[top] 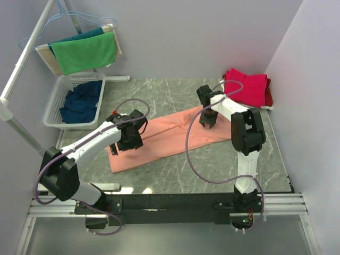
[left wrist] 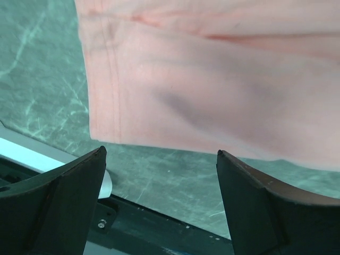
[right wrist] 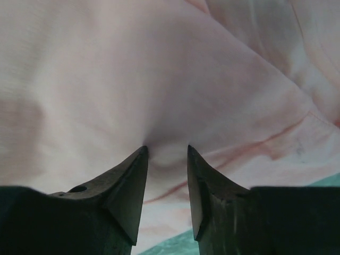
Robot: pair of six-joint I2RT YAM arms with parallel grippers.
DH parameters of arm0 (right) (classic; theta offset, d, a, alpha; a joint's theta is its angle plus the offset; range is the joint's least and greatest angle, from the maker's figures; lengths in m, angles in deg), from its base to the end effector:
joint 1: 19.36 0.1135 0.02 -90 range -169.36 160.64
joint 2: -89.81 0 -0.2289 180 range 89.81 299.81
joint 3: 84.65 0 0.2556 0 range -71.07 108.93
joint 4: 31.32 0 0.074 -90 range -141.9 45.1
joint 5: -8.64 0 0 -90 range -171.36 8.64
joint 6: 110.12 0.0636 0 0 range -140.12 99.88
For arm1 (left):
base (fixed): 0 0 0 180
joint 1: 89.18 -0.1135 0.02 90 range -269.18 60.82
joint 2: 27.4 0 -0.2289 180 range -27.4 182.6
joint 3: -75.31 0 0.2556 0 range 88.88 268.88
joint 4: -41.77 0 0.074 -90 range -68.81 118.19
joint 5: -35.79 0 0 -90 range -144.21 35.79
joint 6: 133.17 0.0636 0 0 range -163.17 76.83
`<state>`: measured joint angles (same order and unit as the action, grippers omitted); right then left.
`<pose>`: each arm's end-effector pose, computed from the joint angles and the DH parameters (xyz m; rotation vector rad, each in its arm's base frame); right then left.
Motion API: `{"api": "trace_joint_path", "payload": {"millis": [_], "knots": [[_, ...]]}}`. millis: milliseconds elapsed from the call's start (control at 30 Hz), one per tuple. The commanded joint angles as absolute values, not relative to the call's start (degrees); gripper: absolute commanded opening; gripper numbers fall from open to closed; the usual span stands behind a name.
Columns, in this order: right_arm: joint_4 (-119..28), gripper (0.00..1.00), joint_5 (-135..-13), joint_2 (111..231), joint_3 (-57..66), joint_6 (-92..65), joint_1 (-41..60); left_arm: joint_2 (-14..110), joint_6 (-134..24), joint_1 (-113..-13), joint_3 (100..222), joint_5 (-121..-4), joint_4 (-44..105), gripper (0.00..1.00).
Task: Fold and stack the t-shirts
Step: Fold the tshirt
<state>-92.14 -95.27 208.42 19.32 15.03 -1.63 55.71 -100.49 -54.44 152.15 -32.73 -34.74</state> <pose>0.3961 0.1106 0.1185 0.4677 2.7650 -0.1470 0.2297 -0.1309 0.1807 -0.5760 2.7154 0.2395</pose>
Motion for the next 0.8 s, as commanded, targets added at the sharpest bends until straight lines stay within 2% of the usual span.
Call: {"api": "trace_joint_path", "payload": {"millis": [0, 200, 367, 767], "knots": [[-93.06, 0.44, -98.41, 203.72, 16.3, 16.53, -1.61, 53.37, -101.44, -54.29, 155.51, -28.89, -36.05, 0.9], [-92.1, 0.44, -95.79, 203.28, 11.29, 17.58, -1.52, 54.6, -99.95, -54.2, 156.3, -28.98, -35.44, 0.9], [-93.5, 0.44, -93.49, 208.1, 14.88, 17.23, -1.35, 54.95, -98.1, -54.29, 158.31, -29.51, -35.0, 0.9], [-100.8, 0.44, -88.41, 225.6, 44.4, 15.83, -1.35, 55.66, -93.71, -54.2, 162.54, -30.82, -34.56, 0.9]]}}
